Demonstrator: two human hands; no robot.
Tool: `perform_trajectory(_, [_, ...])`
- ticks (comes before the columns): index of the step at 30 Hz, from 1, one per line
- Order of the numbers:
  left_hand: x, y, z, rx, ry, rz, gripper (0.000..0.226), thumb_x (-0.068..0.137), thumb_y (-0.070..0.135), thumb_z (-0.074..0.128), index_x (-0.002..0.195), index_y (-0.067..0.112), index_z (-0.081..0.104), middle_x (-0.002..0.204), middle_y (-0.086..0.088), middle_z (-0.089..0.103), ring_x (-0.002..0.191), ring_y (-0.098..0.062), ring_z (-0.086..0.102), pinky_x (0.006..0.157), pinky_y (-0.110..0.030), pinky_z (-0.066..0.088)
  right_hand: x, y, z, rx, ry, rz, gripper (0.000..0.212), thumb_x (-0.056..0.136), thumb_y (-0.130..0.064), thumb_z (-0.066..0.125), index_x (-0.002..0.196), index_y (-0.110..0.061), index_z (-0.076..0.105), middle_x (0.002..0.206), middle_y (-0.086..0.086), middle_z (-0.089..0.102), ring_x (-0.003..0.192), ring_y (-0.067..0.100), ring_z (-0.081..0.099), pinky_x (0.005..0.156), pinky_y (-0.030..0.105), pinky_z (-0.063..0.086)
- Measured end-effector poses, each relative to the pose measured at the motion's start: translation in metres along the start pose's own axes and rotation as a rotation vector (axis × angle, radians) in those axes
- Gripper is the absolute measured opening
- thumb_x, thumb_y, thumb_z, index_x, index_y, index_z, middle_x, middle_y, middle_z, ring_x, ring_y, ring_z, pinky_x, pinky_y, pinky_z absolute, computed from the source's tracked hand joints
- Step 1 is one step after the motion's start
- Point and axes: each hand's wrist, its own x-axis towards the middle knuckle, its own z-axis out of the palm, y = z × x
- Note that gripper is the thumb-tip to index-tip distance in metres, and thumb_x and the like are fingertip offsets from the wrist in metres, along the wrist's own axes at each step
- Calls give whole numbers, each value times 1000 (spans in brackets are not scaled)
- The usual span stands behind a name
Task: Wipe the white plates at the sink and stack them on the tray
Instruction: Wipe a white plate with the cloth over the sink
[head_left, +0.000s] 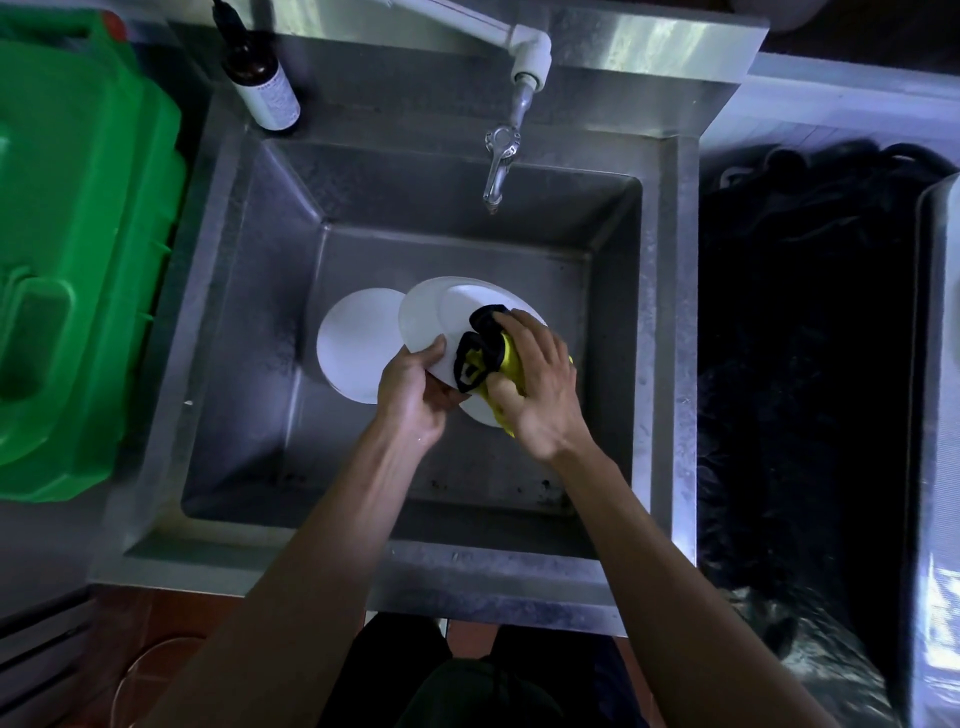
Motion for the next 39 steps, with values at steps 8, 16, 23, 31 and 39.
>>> perform_trajectory(8, [-1,-6,0,14,-82,54,34,100,14,58,133,9,62,122,-16,71,106,-31,70,75,-42,60,6,-11,23,-198,255,66,44,96,-46,55,136,-28,57,145,-6,51,135,23,42,111,52,32])
perform_trajectory(16, [-4,-1,0,10,-140,86,38,103,12,50,139,3,56,124,-17,69,100,-26,69,76,-34,58,-5,-11,32,-276,241,-59,41,96,-39,57,132,-21,62,142,0,56,132,31,46,110,51,33])
perform_trajectory(23, [-4,-1,-15,-20,-205,65,34,96,10,61,131,11,62,130,-14,68,120,-35,65,92,-56,57,4,22,16,-13,249,111,43,99,-28,58,139,-14,55,151,1,46,136,24,39,114,44,36])
perform_trajectory(31, [-5,-1,-35,150,-349,47,43,94,13,60,137,9,58,132,-12,67,119,-33,66,80,-46,60,32,41,-16,109,225,237,43,99,-29,57,140,-17,53,141,4,52,128,25,50,108,42,42])
perform_trajectory(39, [-9,0,-37,382,-409,-19,54,80,10,67,133,6,60,129,-19,67,116,-38,65,80,-46,61,50,37,-30,74,151,180,38,97,-28,57,134,-21,58,132,0,57,119,26,54,102,47,46])
